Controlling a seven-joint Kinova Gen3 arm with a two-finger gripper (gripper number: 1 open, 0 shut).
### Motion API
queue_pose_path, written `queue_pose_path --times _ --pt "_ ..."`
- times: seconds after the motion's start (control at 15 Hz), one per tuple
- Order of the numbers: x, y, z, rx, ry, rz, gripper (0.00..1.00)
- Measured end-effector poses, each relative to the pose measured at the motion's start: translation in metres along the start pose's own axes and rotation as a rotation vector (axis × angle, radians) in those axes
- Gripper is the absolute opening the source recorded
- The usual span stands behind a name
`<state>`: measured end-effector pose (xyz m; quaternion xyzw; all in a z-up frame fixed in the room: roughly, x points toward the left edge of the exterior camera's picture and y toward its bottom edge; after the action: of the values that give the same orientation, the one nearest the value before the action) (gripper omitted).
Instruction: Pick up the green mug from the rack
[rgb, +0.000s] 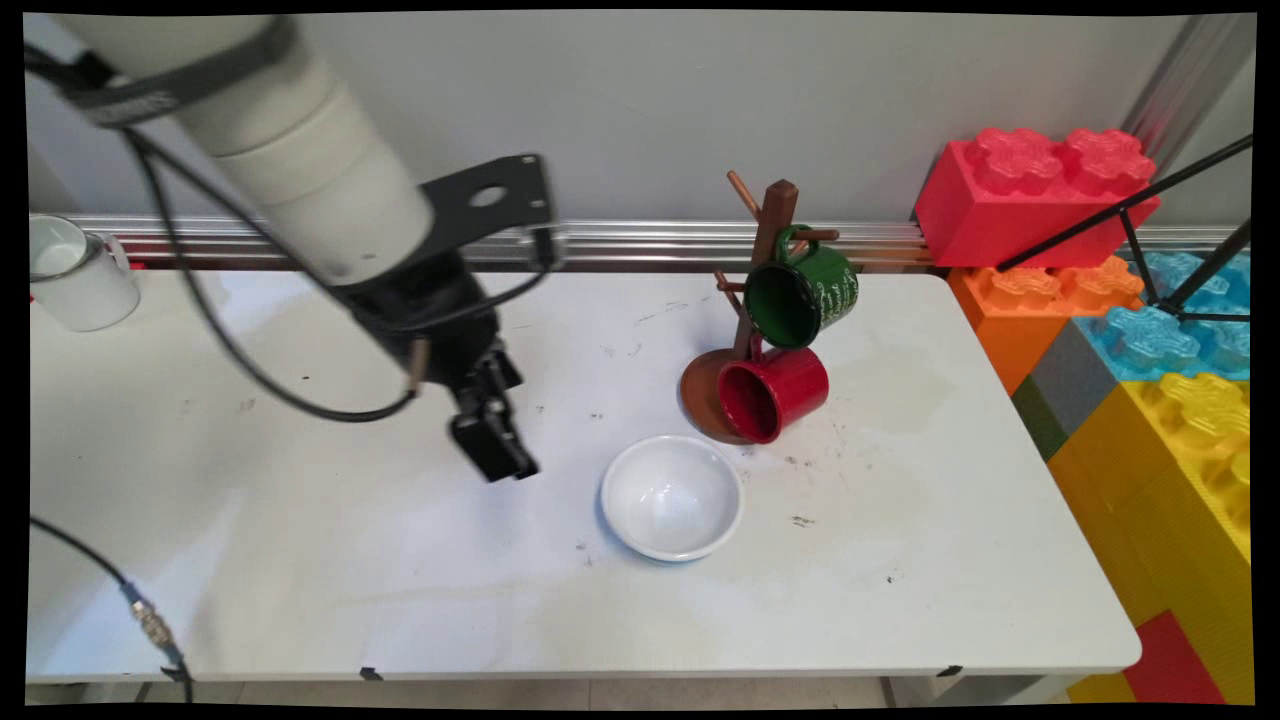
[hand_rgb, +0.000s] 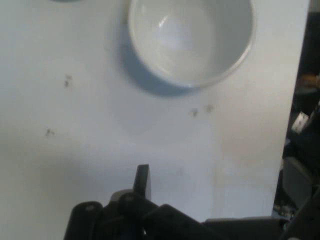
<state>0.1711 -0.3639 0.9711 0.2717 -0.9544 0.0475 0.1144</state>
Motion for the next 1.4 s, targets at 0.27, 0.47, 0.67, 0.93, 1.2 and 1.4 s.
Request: queue_pose_path --times 0.27,0.47,0.67,0.93,1.2,1.4 --pt "0.043 0.008 0.013 0.021 0.012 -0.082 1.00" --pt "0.070 0.011 0.024 0.023 0.030 -0.142 1.00" --pt "0.089 0.013 0.033 0.024 0.056 -0.199 1.00" --pt "0.105 0.012 0.043 0.031 0.108 -0.278 1.00" --pt "0.113 0.015 0.052 0.037 0.158 -0.362 1.00" --pt "0.116 0.018 0.057 0.037 0.198 -0.406 1.00"
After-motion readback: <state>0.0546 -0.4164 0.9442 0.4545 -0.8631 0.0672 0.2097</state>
